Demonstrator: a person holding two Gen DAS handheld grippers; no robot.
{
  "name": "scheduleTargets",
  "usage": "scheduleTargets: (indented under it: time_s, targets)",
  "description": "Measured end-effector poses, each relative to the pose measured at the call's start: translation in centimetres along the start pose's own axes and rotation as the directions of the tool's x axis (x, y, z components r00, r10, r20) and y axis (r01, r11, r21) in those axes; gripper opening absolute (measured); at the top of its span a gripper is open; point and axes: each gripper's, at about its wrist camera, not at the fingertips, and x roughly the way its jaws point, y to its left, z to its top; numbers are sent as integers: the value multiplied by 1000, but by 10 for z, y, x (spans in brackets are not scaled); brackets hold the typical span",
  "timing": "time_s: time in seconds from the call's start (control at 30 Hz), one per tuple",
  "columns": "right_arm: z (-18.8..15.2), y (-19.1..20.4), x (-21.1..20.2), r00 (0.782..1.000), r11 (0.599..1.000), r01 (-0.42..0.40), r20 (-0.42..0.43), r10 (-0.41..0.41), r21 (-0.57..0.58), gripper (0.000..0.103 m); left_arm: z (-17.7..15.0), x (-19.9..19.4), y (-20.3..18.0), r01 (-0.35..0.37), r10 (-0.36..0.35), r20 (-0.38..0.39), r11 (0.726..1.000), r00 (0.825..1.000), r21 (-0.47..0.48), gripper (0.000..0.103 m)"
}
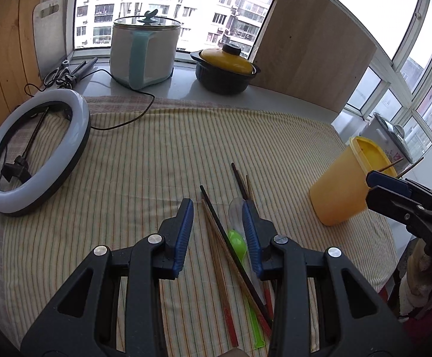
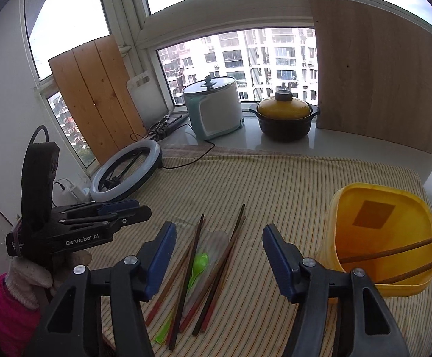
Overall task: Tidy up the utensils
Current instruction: 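Move the left tool back down over the chopstick pile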
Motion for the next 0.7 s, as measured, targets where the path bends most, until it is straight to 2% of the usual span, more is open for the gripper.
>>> scheduleTargets:
  time_s: [0.1, 0.37, 0.43, 0.7]
  targets:
    - [-4, 0, 27, 997, 1000, -11, -70, 13, 26, 49, -11, 11, 3, -5, 5, -39, 1000, 999, 4, 34]
    - [-10, -15, 86, 977, 989, -18, -208, 48, 144, 36, -34, 41, 8, 0, 0, -135, 1000, 991, 0, 33]
    - [-12, -18, 96, 972, 986, -17, -231, 55, 164, 34, -39, 46, 7, 2, -1, -156, 1000, 988, 7, 27]
    - [-14, -22, 126, 956, 983, 25, -292, 29, 182, 25, -49, 66, -5, -19, 30, -210, 998, 977, 53, 19]
